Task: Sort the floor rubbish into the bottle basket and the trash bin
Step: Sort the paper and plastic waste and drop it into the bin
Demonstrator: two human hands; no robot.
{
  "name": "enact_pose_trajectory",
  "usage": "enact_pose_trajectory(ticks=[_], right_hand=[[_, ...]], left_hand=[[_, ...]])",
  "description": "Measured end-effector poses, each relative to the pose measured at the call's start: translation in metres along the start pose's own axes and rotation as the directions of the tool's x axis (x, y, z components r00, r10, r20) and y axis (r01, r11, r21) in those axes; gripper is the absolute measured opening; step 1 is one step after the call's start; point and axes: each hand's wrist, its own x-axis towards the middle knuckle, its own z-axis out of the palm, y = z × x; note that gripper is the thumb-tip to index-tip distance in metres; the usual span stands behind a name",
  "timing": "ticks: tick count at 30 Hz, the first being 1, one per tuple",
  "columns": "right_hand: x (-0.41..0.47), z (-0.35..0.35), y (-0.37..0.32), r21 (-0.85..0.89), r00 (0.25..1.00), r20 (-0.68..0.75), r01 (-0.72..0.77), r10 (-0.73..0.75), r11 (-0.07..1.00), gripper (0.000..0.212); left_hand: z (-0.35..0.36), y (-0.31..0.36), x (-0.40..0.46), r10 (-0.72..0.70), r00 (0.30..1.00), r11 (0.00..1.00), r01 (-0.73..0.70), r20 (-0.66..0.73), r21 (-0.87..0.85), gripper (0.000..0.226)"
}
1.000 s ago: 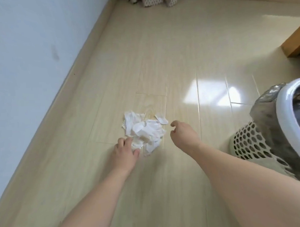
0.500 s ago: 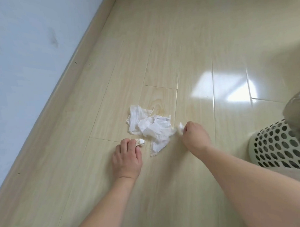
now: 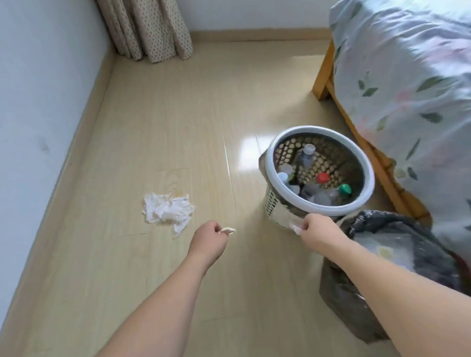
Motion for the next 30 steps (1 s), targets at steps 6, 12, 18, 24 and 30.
enact_pose_trajectory(ticks=[6,12,18,24,30], right_hand=[[-0.076,-0.066,0.147,0.077,0.955,-0.170,-0.233,0.243,0.969,0.017],[-0.094,-0.075,0.206,0.147,0.945,-0.097,-0.296,0.312,0.944,0.030],[-0.094,-0.089,0.201,0.187,0.955,-0.136,-0.235,0.262,0.954,0.034],[-0.078,-0.061,0.095,0.234,0.992,-0.110,-0.027,0.054,0.972,0.014],[-0.040,0.018,-0.049,0.173,0.980,0.068,0.175,-0.190,0.969,0.025]], left_hand=[[0.098,0.152,-0.105,0.192,0.953,0.959,-0.131,0.235,-0.252,0.014],[0.171,0.213,-0.148,0.218,0.925,0.975,-0.217,0.311,-0.039,0.011],[0.140,0.216,-0.143,0.134,0.933,0.950,-0.217,0.334,0.225,0.015],[0.017,0.163,-0.094,0.002,0.955,0.894,-0.135,0.298,0.428,0.024],[-0.097,0.037,-0.031,-0.064,0.991,0.855,-0.008,0.121,0.519,0.020]])
